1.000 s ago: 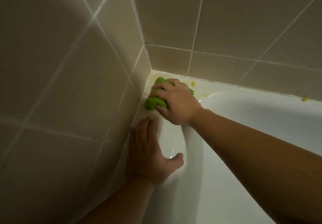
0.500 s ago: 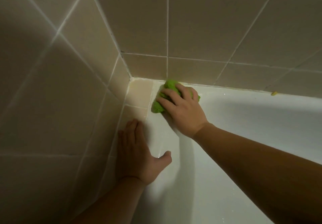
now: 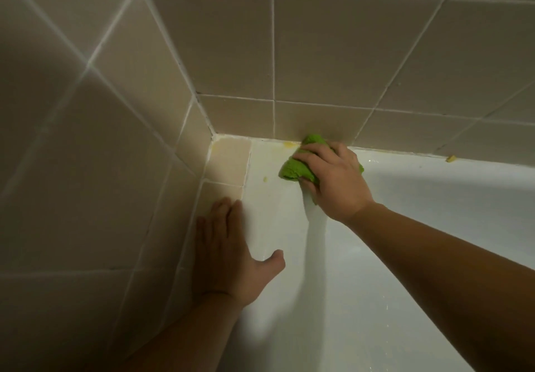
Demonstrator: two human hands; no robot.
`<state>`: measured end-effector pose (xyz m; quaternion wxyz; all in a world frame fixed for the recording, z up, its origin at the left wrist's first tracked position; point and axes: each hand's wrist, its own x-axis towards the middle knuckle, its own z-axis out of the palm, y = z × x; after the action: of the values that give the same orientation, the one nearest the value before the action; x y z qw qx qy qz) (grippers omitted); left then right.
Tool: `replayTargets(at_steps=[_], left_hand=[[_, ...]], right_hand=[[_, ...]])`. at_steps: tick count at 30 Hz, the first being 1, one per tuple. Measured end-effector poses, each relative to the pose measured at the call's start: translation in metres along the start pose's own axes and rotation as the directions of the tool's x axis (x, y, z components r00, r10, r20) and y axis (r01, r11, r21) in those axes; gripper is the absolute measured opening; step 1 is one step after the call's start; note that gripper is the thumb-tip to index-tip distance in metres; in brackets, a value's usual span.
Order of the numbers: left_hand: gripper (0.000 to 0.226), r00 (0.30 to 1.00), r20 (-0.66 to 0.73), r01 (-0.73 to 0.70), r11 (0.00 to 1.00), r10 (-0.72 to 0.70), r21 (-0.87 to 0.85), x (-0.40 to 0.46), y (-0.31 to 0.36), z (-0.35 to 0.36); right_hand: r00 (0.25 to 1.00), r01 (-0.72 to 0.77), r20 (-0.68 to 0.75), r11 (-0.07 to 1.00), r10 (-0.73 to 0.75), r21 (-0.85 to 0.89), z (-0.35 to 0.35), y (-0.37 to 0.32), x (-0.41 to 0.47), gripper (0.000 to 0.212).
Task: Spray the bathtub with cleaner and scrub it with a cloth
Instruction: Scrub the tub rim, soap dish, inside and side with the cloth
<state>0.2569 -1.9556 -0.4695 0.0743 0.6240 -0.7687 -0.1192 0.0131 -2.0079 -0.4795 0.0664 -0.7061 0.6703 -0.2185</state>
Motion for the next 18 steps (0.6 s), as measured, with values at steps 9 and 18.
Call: replayTargets(at_steps=[9,18], left_hand=[[0.122,1.0,0.008,0.01,1.0,-0.01,-0.025,0.006,0.001,0.002],[0.127,0.999,0.024,0.032,0.999,-0.032,-0.015,0.009,0.003,0.001]], right_hand=[[0.973,0.15,0.154,0.98,-0.169,0.131,0.016,-0.06,0.019,0.039],[0.996,-0.069,0.055,0.992,0.063,0.104,0.012,-0.056,0.025,0.029]])
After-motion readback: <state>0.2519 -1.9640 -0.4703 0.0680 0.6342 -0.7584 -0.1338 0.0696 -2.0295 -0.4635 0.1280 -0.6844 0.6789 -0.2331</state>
